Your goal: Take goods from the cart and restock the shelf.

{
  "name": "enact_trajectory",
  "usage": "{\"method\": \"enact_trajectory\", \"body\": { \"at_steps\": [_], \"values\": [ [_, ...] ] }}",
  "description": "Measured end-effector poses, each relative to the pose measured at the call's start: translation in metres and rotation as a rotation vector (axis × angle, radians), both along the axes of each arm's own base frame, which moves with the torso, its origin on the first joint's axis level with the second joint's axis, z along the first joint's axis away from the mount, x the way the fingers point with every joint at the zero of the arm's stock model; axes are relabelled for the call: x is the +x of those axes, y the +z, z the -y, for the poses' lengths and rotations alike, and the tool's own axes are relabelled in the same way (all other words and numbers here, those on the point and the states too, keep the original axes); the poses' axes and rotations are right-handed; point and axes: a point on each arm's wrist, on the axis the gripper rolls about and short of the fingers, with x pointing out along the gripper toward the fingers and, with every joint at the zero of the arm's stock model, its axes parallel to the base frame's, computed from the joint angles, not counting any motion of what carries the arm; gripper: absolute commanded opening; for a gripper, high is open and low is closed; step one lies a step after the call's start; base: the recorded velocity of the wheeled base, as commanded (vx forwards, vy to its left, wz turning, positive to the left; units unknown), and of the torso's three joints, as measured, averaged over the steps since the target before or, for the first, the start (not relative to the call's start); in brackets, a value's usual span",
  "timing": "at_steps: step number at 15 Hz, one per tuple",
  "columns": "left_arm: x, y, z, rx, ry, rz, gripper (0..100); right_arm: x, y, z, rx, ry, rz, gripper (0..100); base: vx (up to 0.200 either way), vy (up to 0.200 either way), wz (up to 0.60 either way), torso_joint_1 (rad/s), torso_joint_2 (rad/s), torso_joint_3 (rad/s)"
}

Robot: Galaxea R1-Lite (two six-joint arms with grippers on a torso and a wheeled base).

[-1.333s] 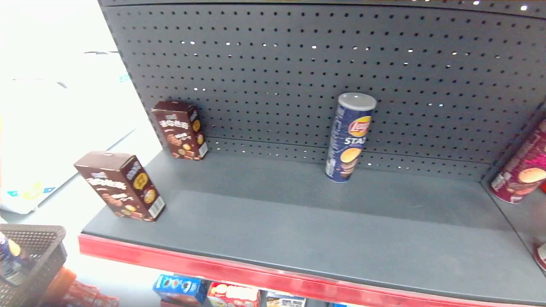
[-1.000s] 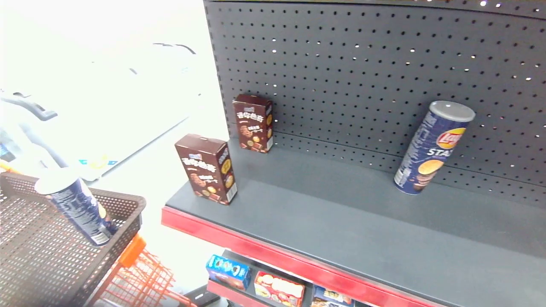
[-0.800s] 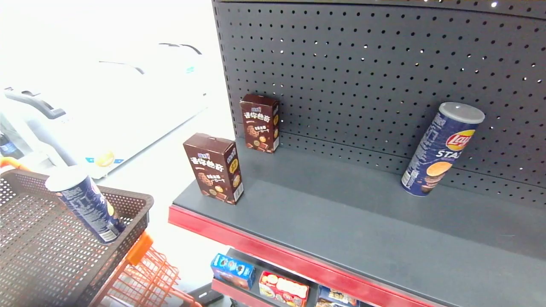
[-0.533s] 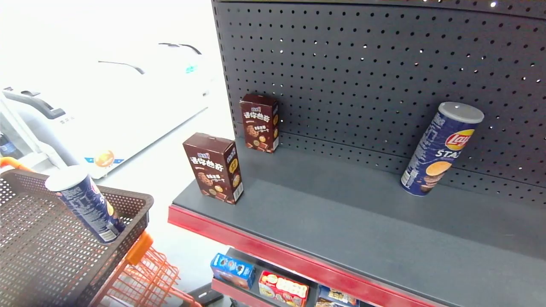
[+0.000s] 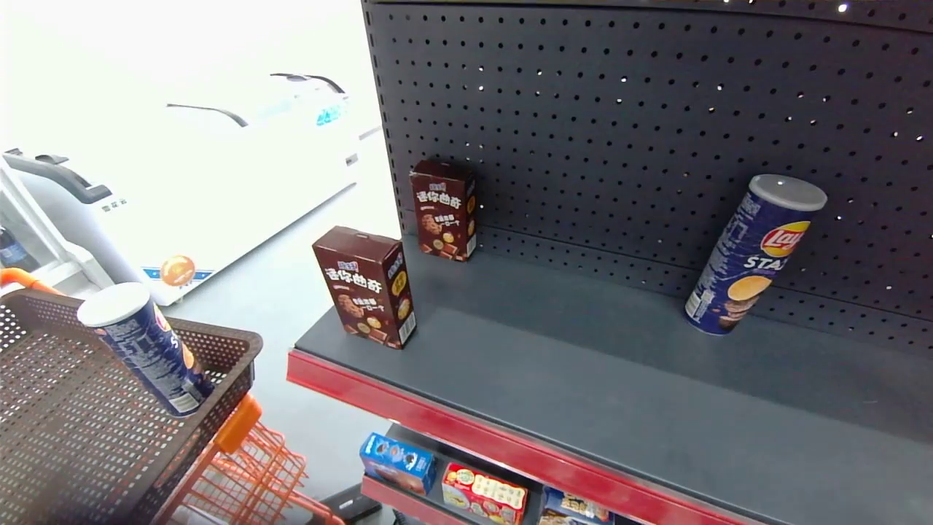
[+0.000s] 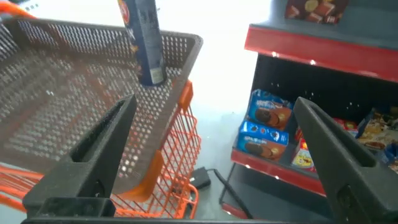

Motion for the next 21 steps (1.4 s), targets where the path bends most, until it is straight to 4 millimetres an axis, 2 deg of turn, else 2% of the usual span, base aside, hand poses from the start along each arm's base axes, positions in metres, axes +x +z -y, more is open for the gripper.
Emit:
{"method": "enact_trajectory", "body": {
  "at_steps": [4, 6, 9, 14, 18, 21],
  "values": [
    [-0.003, 0.057, 0.0, 0.039, 0.007, -0.012, 100, 0.0, 0.0, 0.0, 0.0, 0.0, 0.0, 100, 0.0, 0.0, 0.0, 0.0, 0.0, 0.0],
    [0.01, 0.081, -0.001, 0.045, 0.031, -0.073, 100, 0.0, 0.0, 0.0, 0.0, 0.001, 0.001, 100, 0.0, 0.0, 0.0, 0.0, 0.0, 0.0],
    [0.044, 0.103, -0.004, 0.057, 0.163, -0.213, 100, 0.0, 0.0, 0.0, 0.0, 0.001, 0.0, 100, 0.0, 0.0, 0.0, 0.0, 0.0, 0.0],
    [0.096, 0.106, -0.009, 0.025, 0.17, -0.399, 100, 0.0, 0.0, 0.0, 0.0, 0.0, 0.0, 100, 0.0, 0.0, 0.0, 0.0, 0.0, 0.0],
    [0.142, 0.107, -0.031, -0.033, 0.19, -0.422, 100, 0.0, 0.0, 0.0, 0.0, 0.001, 0.0, 100, 0.0, 0.0, 0.0, 0.0, 0.0, 0.0],
    [0.172, 0.098, -0.05, -0.043, 0.267, -0.431, 100, 0.0, 0.0, 0.0, 0.0, 0.001, 0.0, 100, 0.0, 0.0, 0.0, 0.0, 0.0, 0.0]
  ]
}}
